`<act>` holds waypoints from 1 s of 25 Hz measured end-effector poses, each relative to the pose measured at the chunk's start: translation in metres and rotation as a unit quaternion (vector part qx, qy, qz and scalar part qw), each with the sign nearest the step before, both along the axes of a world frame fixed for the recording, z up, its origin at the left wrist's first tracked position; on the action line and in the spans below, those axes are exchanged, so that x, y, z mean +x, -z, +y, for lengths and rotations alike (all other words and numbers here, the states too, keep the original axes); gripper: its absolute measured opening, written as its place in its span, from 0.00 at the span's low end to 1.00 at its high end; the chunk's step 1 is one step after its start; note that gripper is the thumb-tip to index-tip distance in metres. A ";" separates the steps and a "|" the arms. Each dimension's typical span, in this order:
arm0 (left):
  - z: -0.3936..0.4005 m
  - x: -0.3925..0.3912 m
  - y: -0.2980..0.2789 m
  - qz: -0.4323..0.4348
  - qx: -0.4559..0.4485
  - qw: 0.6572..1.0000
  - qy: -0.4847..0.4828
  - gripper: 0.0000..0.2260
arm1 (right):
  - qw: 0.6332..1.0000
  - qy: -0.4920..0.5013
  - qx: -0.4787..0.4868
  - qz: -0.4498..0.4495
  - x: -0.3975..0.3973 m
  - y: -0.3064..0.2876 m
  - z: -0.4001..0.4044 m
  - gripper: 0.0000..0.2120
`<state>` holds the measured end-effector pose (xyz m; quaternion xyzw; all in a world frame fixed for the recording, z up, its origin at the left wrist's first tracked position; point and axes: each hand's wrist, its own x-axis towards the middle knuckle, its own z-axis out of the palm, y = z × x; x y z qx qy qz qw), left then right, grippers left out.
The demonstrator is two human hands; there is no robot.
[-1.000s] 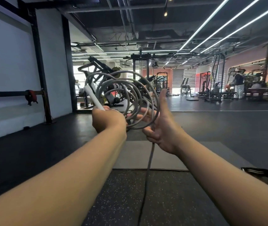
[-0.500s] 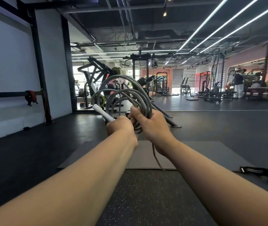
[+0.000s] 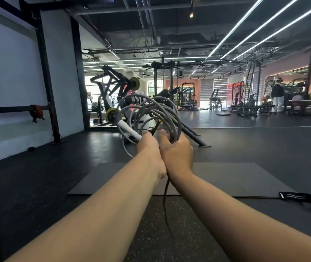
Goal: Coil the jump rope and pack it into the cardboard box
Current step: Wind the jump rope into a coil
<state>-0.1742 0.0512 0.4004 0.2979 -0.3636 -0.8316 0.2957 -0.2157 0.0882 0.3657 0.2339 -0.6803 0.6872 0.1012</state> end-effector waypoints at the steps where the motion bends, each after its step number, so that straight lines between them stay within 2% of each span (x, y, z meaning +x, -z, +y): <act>1: 0.000 -0.001 0.002 -0.019 -0.011 1.000 0.013 0.16 | 1.000 0.006 -0.002 -0.008 0.000 0.001 0.001 0.15; 2: -0.003 -0.004 0.006 -0.026 -0.026 0.999 0.009 0.15 | 1.000 0.009 0.003 -0.015 -0.001 0.001 0.001 0.15; 3: -0.003 -0.007 0.009 -0.030 -0.042 0.999 0.002 0.18 | 1.000 0.013 0.010 -0.020 -0.002 0.001 0.002 0.15; 7: -0.036 -0.032 0.036 -0.069 -0.104 0.987 -0.105 0.44 | 0.999 0.030 0.035 0.011 -0.009 -0.003 -0.003 0.11; 9: -0.026 0.002 0.019 -0.073 -0.132 0.973 -0.172 0.53 | 0.995 0.044 0.081 0.049 -0.014 -0.008 -0.001 0.10; 10: -0.021 0.018 0.011 -0.099 -0.176 0.954 -0.221 0.56 | 0.991 0.043 0.109 0.064 -0.018 -0.011 0.002 0.10; 11: -0.017 0.036 0.003 -0.128 -0.281 0.903 -0.298 0.57 | 0.987 0.036 0.134 0.076 -0.023 -0.015 0.005 0.09; 12: -0.016 0.053 -0.003 -0.145 -0.445 0.806 -0.361 0.57 | 0.983 0.027 0.156 0.090 -0.027 -0.019 0.010 0.09; 13: -0.012 0.068 -0.013 -0.148 -0.630 0.658 -0.385 0.56 | 0.977 0.021 0.180 0.113 -0.030 -0.023 0.014 0.09; 14: -0.010 0.074 -0.025 -0.166 -0.786 0.493 -0.333 0.55 | 0.968 0.014 0.204 0.142 -0.031 -0.026 0.017 0.09; 15: -0.010 0.070 -0.034 -0.223 -0.880 0.347 -0.235 0.56 | 0.959 0.004 0.228 0.171 -0.032 -0.029 0.019 0.08; 16: -0.008 0.062 -0.041 -0.293 -0.915 0.246 -0.127 0.59 | 0.949 -0.008 0.251 0.191 -0.031 -0.033 0.020 0.08; 17: -0.006 0.051 -0.048 -0.346 -0.916 0.200 -0.035 0.62 | 0.937 -0.022 0.281 0.205 -0.030 -0.036 0.020 0.07; 18: -0.005 0.040 -0.055 -0.372 -0.908 0.190 0.031 0.64 | 0.924 -0.031 0.314 0.218 -0.028 -0.040 0.021 0.06; 19: -0.006 0.032 -0.064 -0.387 -0.895 0.206 0.080 0.64 | 0.911 -0.037 0.338 0.234 -0.027 -0.042 0.022 0.06; 20: -0.009 0.026 -0.074 -0.393 -0.874 0.254 0.130 0.59 | 0.900 -0.041 0.349 0.257 -0.027 -0.044 0.022 0.06; 22: -0.024 0.021 -0.090 -0.402 -0.806 0.367 0.232 0.42 | 0.880 -0.048 0.359 0.306 -0.026 -0.045 0.023 0.07; 23: -0.032 0.021 -0.092 -0.409 -0.774 0.403 0.268 0.34 | 0.873 -0.053 0.363 0.321 -0.026 -0.045 0.022 0.10; 25: -0.045 0.022 -0.082 -0.415 -0.738 0.437 0.304 0.21 | 0.863 -0.062 0.366 0.343 -0.028 -0.045 0.022 0.16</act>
